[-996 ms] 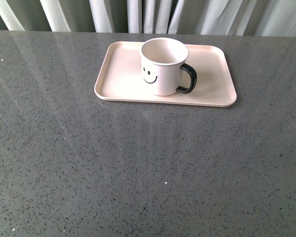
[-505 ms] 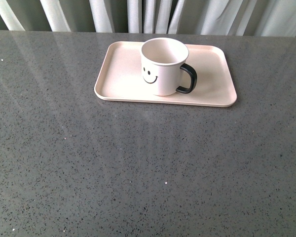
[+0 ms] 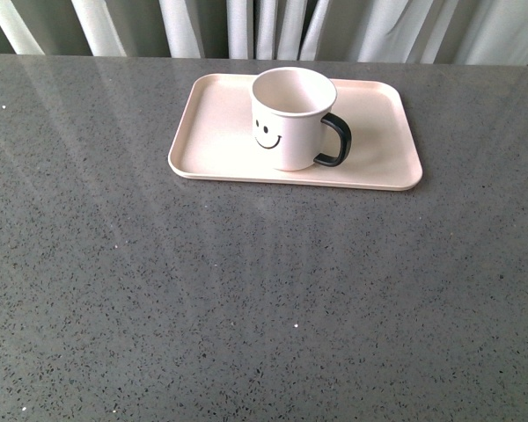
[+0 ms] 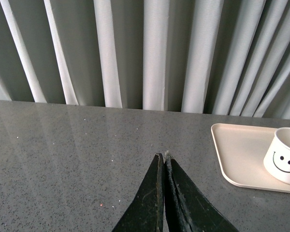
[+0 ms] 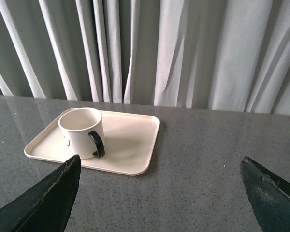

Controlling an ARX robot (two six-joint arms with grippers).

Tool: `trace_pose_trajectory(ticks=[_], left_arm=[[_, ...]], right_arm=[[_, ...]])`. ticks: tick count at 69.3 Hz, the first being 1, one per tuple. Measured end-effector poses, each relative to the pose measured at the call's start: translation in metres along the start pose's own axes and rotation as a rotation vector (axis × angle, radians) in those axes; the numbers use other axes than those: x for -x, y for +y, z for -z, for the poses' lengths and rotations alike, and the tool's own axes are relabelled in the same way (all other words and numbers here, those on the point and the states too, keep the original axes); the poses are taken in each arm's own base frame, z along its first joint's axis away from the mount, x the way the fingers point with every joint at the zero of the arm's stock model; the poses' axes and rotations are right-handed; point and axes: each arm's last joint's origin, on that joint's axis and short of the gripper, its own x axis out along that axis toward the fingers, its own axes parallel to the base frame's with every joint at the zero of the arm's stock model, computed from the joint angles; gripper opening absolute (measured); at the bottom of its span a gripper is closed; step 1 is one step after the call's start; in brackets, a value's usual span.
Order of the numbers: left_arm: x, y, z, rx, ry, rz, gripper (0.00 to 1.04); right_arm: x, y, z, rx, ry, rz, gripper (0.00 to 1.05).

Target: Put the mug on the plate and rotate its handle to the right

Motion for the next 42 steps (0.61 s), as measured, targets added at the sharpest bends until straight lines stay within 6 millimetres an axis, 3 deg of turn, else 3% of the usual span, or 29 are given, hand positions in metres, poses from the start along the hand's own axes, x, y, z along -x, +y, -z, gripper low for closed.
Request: trace_pose_trajectory(ticks=[32, 42], left_arm=[[0.013, 0.0, 0.004, -0.001, 0.018, -0.002, 0.01], [0.013, 0.0, 0.004, -0.001, 0.018, -0.002, 0.31]], right_arm=[[0.0, 0.0, 0.0, 0.0, 0.0, 0.0, 0.96], [0.0, 0.0, 0.0, 0.0, 0.0, 0.0, 0.96]])
